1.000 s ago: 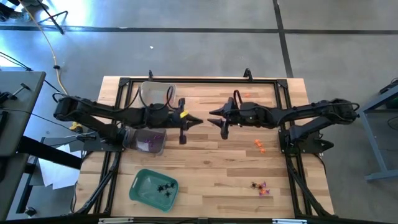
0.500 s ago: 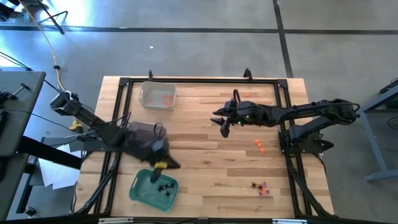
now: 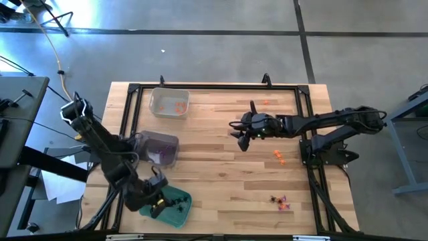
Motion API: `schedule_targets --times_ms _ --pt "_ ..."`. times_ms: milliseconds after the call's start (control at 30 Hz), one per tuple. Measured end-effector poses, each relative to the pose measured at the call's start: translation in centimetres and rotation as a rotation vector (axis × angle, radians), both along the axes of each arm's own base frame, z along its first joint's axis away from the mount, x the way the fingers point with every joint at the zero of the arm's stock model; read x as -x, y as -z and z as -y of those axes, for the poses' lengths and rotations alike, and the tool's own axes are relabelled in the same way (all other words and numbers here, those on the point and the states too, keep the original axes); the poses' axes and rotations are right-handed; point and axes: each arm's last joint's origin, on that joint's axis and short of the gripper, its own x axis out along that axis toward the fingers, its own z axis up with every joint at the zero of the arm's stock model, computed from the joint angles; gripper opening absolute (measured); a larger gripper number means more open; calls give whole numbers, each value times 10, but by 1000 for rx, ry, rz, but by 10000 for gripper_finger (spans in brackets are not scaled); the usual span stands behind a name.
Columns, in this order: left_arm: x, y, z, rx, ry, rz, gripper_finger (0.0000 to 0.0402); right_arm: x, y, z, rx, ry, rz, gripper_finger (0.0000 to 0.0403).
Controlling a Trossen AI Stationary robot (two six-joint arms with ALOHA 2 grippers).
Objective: Sort Halloween decoration
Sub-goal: Put the top right black spider into the green bin, then put the top right violet witch hat into the black bin
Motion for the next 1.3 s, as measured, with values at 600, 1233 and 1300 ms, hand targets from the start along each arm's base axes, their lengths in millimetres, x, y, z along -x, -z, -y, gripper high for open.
schedule_targets --times_ms 600,1233,1300 --pt "-20 41 29 71 172 -137 21 4 6 -6 25 -3 -79 158" --pt "-31 28 3 -297 176 97 84 13 7 -5 67 34 -149 158" --pt "-30 24 0 -403 164 155 80 19 2 -3 67 39 -154 158"
